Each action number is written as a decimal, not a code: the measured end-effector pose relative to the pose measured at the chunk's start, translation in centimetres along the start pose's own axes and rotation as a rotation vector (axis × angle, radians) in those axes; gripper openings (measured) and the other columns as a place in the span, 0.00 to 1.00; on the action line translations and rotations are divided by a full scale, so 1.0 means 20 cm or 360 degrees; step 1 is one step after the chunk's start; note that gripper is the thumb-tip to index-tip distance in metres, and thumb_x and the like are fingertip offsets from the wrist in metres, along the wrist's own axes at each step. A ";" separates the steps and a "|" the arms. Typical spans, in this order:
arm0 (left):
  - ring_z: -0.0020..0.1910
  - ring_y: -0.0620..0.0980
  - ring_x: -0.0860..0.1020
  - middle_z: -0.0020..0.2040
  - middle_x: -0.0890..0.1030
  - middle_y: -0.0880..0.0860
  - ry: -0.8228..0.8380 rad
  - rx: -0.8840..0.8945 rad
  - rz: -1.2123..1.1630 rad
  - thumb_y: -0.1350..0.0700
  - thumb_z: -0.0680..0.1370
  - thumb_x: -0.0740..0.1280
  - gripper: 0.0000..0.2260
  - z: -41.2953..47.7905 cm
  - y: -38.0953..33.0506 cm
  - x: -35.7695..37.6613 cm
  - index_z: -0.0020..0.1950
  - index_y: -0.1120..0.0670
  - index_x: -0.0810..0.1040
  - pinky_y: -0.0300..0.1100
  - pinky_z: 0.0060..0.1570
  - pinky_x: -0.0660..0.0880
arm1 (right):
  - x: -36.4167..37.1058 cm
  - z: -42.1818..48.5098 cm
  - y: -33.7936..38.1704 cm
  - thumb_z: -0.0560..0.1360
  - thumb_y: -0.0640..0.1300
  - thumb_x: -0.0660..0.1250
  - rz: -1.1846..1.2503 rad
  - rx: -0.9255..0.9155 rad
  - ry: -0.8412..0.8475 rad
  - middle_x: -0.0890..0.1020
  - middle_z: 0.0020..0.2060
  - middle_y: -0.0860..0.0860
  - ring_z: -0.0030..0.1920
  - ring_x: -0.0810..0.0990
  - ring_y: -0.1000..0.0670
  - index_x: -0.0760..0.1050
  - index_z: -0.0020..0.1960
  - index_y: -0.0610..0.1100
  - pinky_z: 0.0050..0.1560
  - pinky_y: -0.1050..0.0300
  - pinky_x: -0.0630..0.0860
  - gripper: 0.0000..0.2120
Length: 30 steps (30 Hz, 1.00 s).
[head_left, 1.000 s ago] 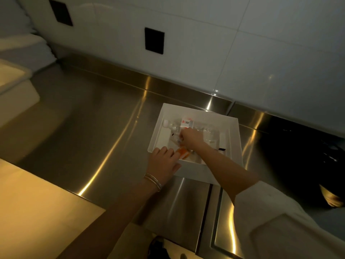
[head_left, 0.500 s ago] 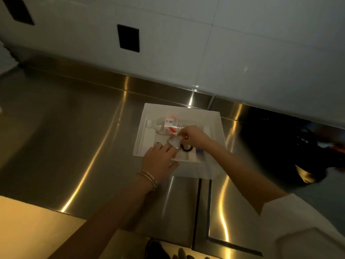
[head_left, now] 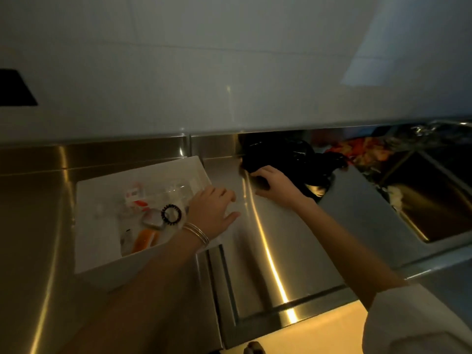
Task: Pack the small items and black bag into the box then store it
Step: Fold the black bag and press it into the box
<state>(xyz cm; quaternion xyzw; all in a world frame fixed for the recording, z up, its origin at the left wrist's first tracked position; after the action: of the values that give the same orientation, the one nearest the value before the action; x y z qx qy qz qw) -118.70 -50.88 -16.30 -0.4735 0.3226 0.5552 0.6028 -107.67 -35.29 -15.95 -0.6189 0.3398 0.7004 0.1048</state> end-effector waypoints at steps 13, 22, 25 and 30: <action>0.51 0.57 0.74 0.52 0.76 0.55 0.0231 -0.0089 0.0015 0.49 0.69 0.72 0.19 0.58 -0.46 0.50 0.57 0.54 0.76 0.49 0.48 0.72 | -0.24 -0.04 -1.06 0.69 0.45 0.73 -0.0116 0.0357 0.0108 0.63 0.70 0.42 0.68 0.63 0.39 0.61 0.72 0.46 0.67 0.40 0.66 0.35; 0.60 0.53 0.69 0.65 0.68 0.53 0.0358 -0.0397 0.0094 0.45 0.72 0.68 0.28 0.88 -0.53 0.76 0.69 0.50 0.65 0.45 0.55 0.68 | -0.29 0.25 -1.43 0.67 0.49 0.75 -0.0147 0.0338 0.0345 0.51 0.75 0.46 0.74 0.48 0.37 0.50 0.75 0.52 0.67 0.29 0.56 0.46; 0.62 0.54 0.67 0.68 0.66 0.54 0.0365 -0.0435 0.0141 0.45 0.71 0.70 0.31 0.96 -0.53 0.78 0.71 0.49 0.63 0.47 0.57 0.67 | -0.30 0.32 -1.53 0.66 0.50 0.75 -0.0070 0.0385 0.0411 0.49 0.75 0.45 0.74 0.47 0.35 0.48 0.75 0.53 0.67 0.28 0.56 0.48; 0.70 0.54 0.61 0.73 0.60 0.52 0.0477 -0.0225 0.0239 0.44 0.69 0.71 0.36 1.12 -0.59 0.86 0.73 0.45 0.58 0.49 0.64 0.62 | -0.28 0.36 -1.67 0.67 0.50 0.75 -0.0110 0.0415 0.0557 0.51 0.75 0.41 0.73 0.49 0.32 0.48 0.75 0.51 0.70 0.34 0.56 0.47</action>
<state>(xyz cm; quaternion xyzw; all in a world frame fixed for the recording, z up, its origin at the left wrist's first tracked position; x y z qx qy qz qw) -107.17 -23.01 -21.87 -0.5668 0.4034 0.5432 0.4701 -93.24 -4.53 -22.24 -0.7235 0.4191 0.5284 0.1472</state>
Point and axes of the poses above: each hand's wrist, its own z-axis towards the middle knuckle, its own x-axis out of the palm, y = z × x, the point moved 4 cm from there along z, towards the middle knuckle
